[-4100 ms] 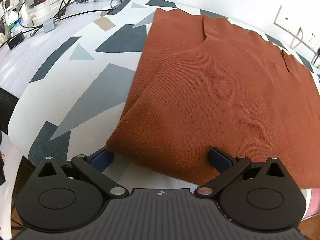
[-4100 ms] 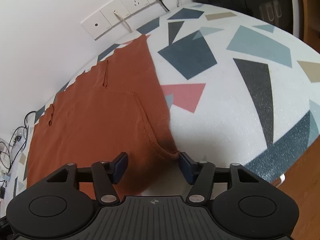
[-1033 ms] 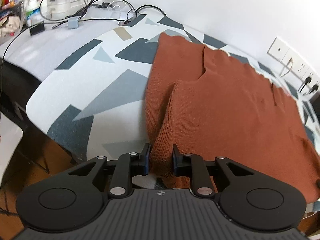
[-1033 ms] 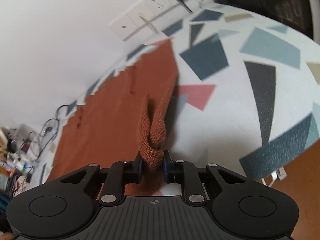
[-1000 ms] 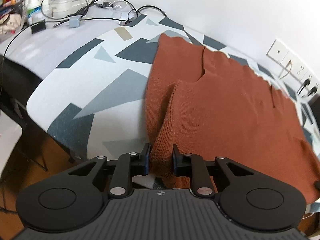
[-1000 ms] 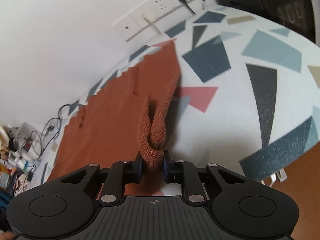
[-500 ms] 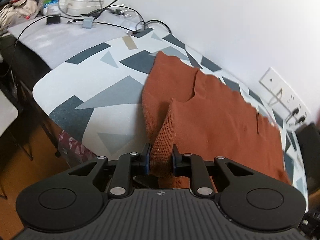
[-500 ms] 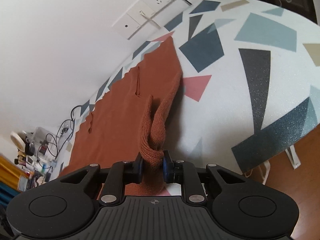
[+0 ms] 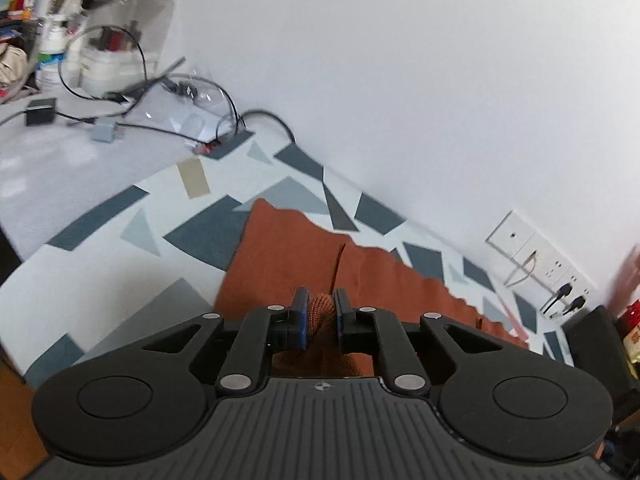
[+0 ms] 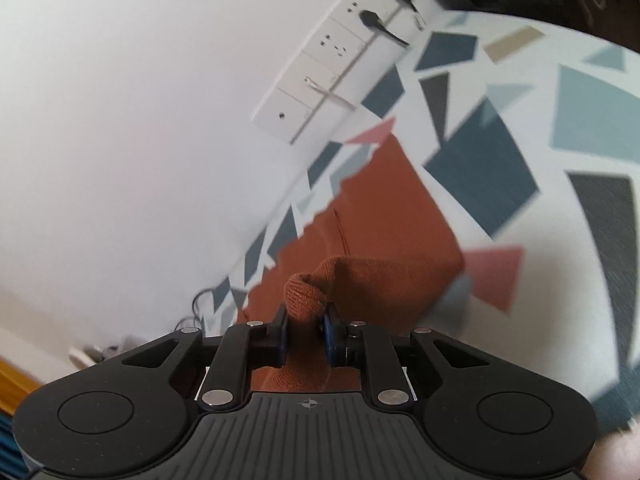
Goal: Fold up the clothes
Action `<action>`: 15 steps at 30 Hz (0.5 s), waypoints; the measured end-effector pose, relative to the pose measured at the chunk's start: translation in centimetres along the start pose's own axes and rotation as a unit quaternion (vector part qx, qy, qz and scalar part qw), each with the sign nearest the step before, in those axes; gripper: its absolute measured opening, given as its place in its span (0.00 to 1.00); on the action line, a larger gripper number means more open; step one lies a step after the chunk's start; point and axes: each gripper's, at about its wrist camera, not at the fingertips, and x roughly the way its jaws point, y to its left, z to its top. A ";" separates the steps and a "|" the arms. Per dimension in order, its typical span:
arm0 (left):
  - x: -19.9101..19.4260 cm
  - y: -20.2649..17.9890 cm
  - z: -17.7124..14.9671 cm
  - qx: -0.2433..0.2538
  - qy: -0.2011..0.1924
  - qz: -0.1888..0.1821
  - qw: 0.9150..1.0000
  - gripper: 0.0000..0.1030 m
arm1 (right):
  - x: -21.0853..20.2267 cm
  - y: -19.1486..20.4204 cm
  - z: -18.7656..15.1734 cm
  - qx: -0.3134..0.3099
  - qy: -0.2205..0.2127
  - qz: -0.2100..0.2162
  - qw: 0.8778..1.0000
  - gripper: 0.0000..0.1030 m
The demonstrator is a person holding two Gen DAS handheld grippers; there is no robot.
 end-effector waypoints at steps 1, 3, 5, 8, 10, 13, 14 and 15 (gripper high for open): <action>1.0 0.2 0.2 0.003 0.012 -0.003 1.000 0.12 | 0.7 0.3 0.3 -0.002 -0.005 -0.007 1.000 0.15; 2.8 0.8 0.7 0.008 0.030 -0.005 1.000 0.12 | 2.1 0.8 0.5 0.005 -0.013 -0.016 1.000 0.15; 4.4 1.2 1.3 0.011 0.043 -0.009 0.999 0.12 | 3.5 1.1 0.7 0.025 -0.020 -0.025 0.999 0.14; 6.2 1.7 2.1 0.010 0.057 -0.015 0.998 0.12 | 5.1 1.4 1.1 0.034 -0.024 -0.038 0.998 0.14; 7.0 1.8 2.6 0.006 0.065 -0.021 0.998 0.12 | 6.1 1.6 1.4 0.038 -0.026 -0.046 0.998 0.14; 8.1 1.8 3.6 -0.005 0.075 -0.028 0.997 0.12 | 7.2 1.8 1.9 0.049 -0.033 -0.054 0.997 0.14; 8.4 1.8 4.0 -0.006 0.076 -0.029 0.997 0.12 | 7.4 1.8 2.0 0.054 -0.037 -0.055 0.996 0.14; 8.8 1.7 4.4 -0.007 0.077 -0.030 0.997 0.12 | 7.7 1.9 2.2 0.060 -0.041 -0.055 0.996 0.14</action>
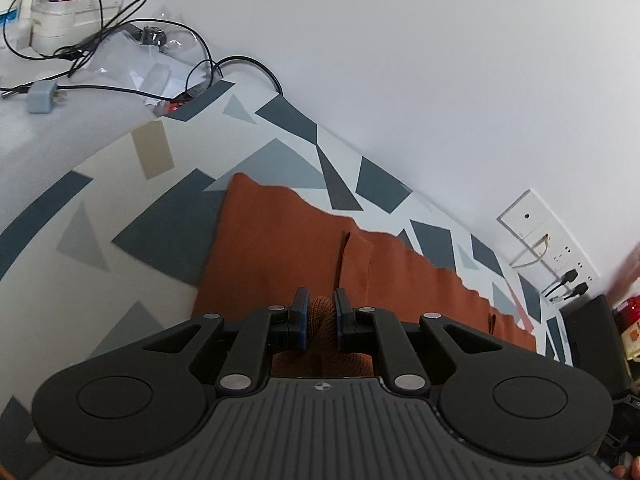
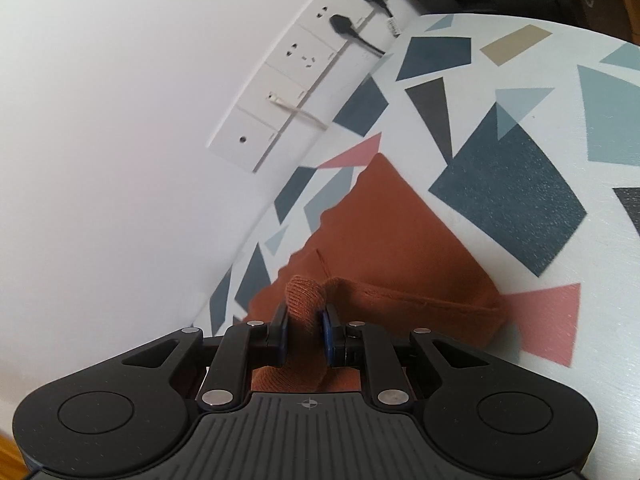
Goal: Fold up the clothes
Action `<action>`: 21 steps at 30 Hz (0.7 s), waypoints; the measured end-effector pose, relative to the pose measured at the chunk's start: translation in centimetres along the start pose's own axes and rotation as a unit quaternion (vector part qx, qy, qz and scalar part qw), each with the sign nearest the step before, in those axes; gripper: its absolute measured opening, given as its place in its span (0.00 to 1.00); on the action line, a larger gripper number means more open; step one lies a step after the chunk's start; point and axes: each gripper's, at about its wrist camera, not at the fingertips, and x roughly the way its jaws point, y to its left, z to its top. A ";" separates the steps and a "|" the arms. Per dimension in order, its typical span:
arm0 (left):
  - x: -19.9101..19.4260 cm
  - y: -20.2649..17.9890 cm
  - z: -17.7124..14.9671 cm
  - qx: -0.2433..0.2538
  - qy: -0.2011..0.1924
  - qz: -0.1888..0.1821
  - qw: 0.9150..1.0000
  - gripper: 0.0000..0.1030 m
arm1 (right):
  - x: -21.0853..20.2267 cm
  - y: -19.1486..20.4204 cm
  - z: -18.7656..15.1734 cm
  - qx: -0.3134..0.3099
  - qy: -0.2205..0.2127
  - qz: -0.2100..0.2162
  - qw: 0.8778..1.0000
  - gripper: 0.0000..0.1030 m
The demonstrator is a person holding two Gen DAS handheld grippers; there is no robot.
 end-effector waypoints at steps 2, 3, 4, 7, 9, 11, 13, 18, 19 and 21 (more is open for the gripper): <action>0.7 -0.1 1.0 -0.003 -0.001 0.001 1.000 0.12 | 0.5 0.2 0.4 0.014 -0.005 0.001 1.000 0.14; 1.0 -0.2 1.6 -0.004 -0.002 0.003 1.000 0.12 | 0.9 0.4 0.7 0.019 -0.007 0.002 1.000 0.14; 1.4 -0.3 2.3 -0.004 -0.006 0.006 1.000 0.11 | 1.3 0.6 1.0 0.023 -0.010 0.002 1.000 0.14; 2.9 -0.6 4.3 -0.006 -0.016 0.004 1.000 0.11 | 2.8 1.5 1.8 0.023 -0.014 -0.004 1.000 0.14; 4.2 -0.9 5.7 -0.005 -0.017 -0.001 1.000 0.11 | 3.9 2.2 2.2 0.022 -0.023 -0.010 0.999 0.14; 5.9 -1.2 7.1 -0.002 -0.015 -0.002 1.000 0.11 | 5.3 3.0 2.6 0.018 -0.034 -0.020 0.999 0.14; 8.2 -1.3 8.2 0.000 -0.010 0.004 1.000 0.11 | 6.9 3.4 3.0 0.020 -0.044 -0.033 0.998 0.14; 14.4 -1.3 10.1 0.012 0.008 0.024 1.000 0.11 | 12.0 3.8 3.8 0.017 -0.064 -0.095 0.993 0.14; 15.6 -1.2 10.2 0.016 0.013 0.028 0.999 0.12 | 13.0 3.9 3.8 0.012 -0.067 -0.107 0.992 0.14; 17.5 -0.7 10.2 0.025 0.026 0.040 0.999 0.17 | 14.6 4.1 4.0 0.004 -0.084 -0.127 0.988 0.20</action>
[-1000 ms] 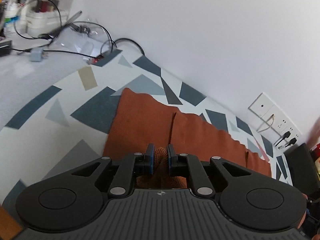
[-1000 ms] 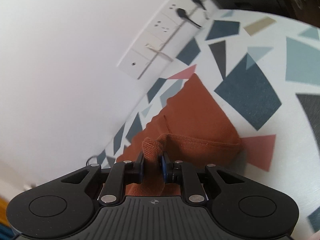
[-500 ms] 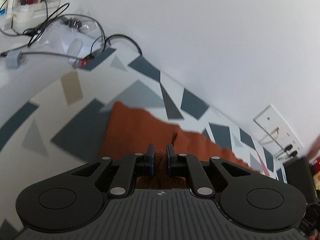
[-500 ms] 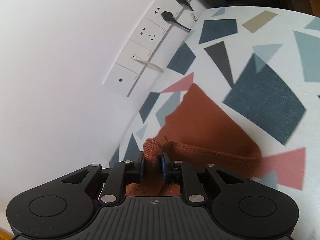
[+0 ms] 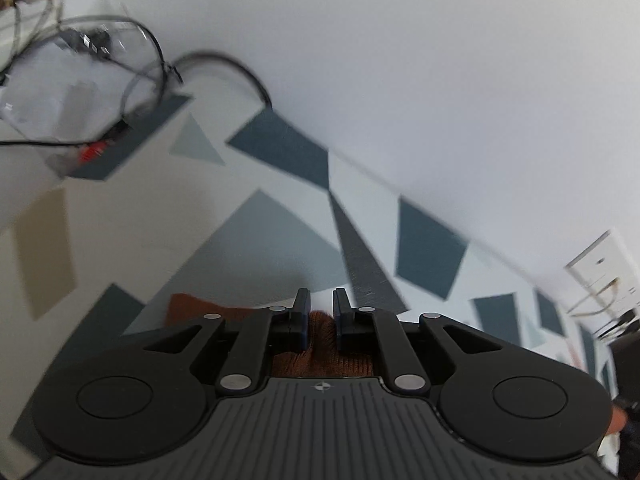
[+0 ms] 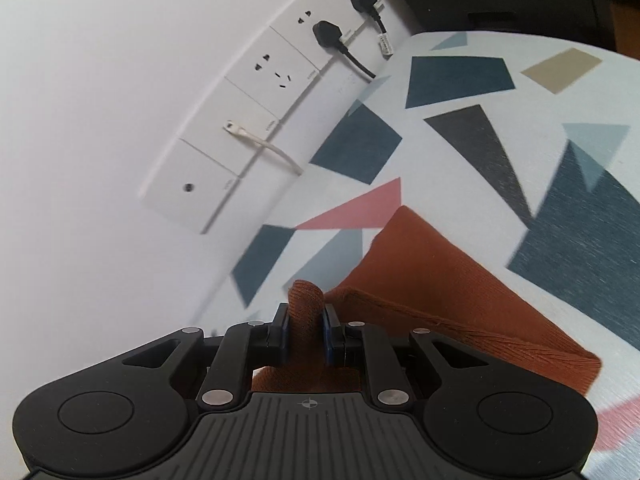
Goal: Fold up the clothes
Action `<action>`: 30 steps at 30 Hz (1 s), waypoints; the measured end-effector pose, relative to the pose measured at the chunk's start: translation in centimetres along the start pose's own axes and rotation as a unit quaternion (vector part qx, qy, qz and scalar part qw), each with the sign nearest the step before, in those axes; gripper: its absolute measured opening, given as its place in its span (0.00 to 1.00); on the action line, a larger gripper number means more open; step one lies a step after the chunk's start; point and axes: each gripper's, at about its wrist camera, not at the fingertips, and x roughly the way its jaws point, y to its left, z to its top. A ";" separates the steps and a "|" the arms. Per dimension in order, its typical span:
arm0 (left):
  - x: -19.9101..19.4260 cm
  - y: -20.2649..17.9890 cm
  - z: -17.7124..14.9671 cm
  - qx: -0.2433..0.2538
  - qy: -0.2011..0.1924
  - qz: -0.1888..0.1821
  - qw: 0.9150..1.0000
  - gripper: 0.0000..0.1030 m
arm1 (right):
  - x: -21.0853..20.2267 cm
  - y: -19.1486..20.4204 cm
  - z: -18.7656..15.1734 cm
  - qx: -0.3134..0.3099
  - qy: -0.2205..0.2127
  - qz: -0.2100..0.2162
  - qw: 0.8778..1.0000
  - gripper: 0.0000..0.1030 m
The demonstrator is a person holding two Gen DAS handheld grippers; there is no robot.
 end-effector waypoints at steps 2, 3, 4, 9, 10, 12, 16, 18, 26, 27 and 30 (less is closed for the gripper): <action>1.0 0.5 0.4 -0.002 0.012 0.003 1.000 0.24 | 0.8 0.5 -0.2 -0.006 -0.032 -0.020 0.999 0.36; 0.9 0.8 0.8 -0.006 0.009 -0.007 1.000 0.31 | 0.7 0.8 -0.3 -0.012 -0.046 -0.025 0.999 0.41; 0.7 1.0 1.2 -0.006 0.005 -0.016 1.000 0.37 | 0.5 1.1 -0.4 -0.019 -0.055 -0.028 0.998 0.43; -2.7 1.4 3.0 0.032 -0.019 -0.072 0.997 0.70 | -1.6 3.0 -1.7 -0.097 -0.044 -0.038 0.994 0.66; -3.4 1.3 2.9 0.044 -0.018 -0.074 0.996 0.71 | -2.0 3.4 -2.2 -0.120 -0.038 -0.043 0.991 0.70; -4.6 0.7 2.1 0.078 -0.005 -0.082 0.993 0.71 | -2.3 4.6 -3.5 -0.181 -0.021 -0.052 0.982 0.79; -5.5 -2.2 -1.6 0.168 0.035 -0.103 0.980 0.71 | -2.0 7.6 -7.4 -0.330 0.008 -0.061 0.942 0.85; -5.1 -3.5 -3.4 0.196 0.053 -0.102 0.974 0.72 | -1.3 8.6 -9.0 -0.380 0.015 -0.064 0.922 0.86; -1.1 -5.6 -4.9 0.196 0.058 -0.047 0.978 0.86 | 4.8 10.5 -10.6 -0.433 0.051 -0.103 0.894 0.88; -0.6 -6.0 -4.6 0.203 0.058 -0.042 0.977 0.88 | 5.8 10.4 -10.4 -0.431 0.051 -0.109 0.894 0.88; 0.8 -7.4 -4.1 0.236 0.063 -0.023 0.969 0.91 | 8.3 9.5 -9.3 -0.403 0.056 -0.128 0.904 0.91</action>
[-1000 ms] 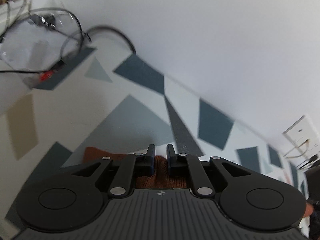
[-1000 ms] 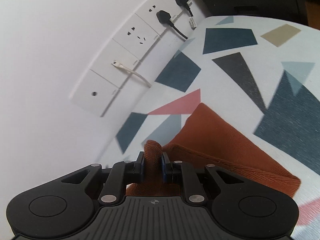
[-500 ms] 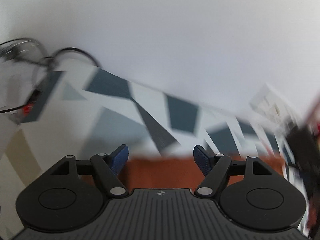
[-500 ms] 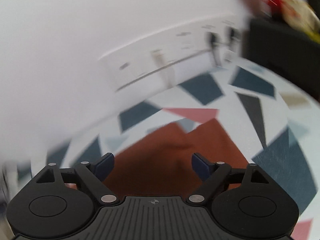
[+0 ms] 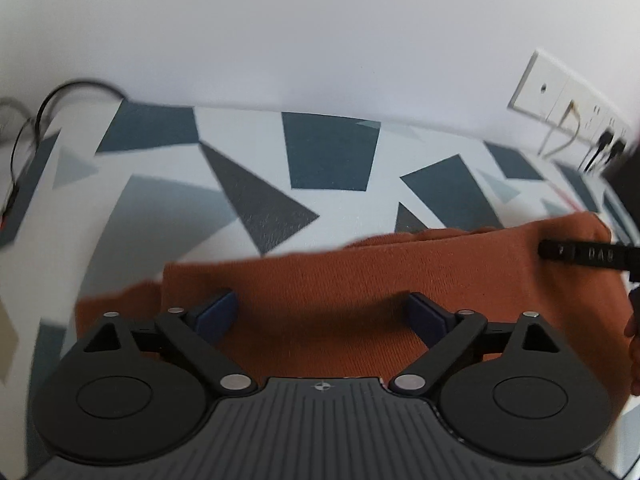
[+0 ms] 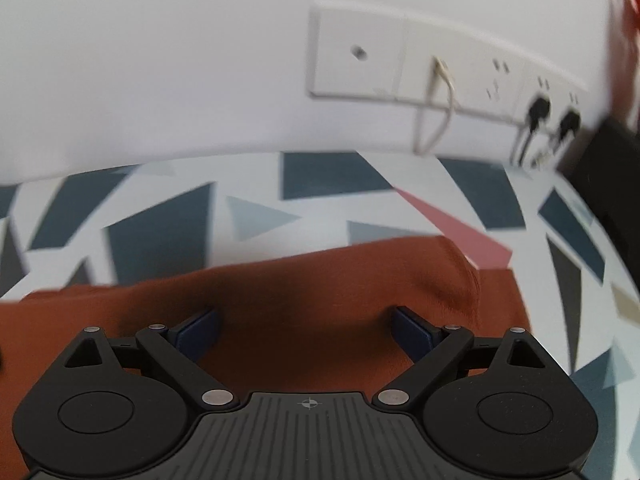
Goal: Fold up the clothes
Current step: 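Lay the folded edge down and open both grippers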
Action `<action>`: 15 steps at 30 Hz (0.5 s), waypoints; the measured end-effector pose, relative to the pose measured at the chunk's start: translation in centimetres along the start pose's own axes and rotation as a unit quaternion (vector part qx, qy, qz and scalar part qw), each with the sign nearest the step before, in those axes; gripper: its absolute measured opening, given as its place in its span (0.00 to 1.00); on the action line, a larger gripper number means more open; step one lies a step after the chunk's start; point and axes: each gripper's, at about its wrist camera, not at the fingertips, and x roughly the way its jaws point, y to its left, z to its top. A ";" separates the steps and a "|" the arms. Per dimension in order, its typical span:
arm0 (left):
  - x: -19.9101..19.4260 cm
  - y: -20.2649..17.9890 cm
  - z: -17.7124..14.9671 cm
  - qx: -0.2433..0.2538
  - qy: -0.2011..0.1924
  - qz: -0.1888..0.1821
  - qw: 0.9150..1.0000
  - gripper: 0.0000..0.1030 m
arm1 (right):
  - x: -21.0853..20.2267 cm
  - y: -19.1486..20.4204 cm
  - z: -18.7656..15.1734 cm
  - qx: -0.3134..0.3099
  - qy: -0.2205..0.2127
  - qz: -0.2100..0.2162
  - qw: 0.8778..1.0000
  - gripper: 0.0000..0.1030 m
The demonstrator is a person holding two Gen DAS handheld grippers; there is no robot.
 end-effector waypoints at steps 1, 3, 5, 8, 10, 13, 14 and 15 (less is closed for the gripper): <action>0.3 -0.2 0.2 0.005 -0.001 0.006 1.000 0.92 | 0.7 -0.4 0.0 0.014 0.002 0.001 1.000 0.95; 0.8 -0.6 0.5 0.015 -0.001 0.017 1.000 0.95 | 1.2 -0.7 0.1 0.019 -0.002 0.004 1.000 0.99; 1.2 -0.9 0.6 0.021 0.000 0.021 1.000 0.97 | 1.6 -0.8 0.1 0.019 -0.003 0.005 1.000 0.99; 0.2 -0.5 0.5 0.002 0.006 0.005 1.000 0.98 | 1.5 -1.0 0.7 0.016 0.005 0.014 1.000 0.99; -2.0 0.0 -0.1 -0.014 0.003 -0.032 0.999 0.96 | 0.6 -1.8 0.9 0.031 0.004 0.035 0.999 0.99; -6.6 1.2 -2.7 -0.029 -0.040 -0.040 0.998 0.98 | -2.3 -3.5 0.1 0.095 -0.015 0.081 0.992 0.99; -7.7 1.9 -3.6 -0.044 -0.044 -0.029 0.998 0.98 | -3.5 -3.9 -0.6 0.115 -0.028 0.101 0.988 0.99; -8.3 3.1 -4.3 -0.073 -0.033 -0.017 0.997 0.98 | -4.5 -3.9 -1.5 0.116 -0.037 0.116 0.986 0.99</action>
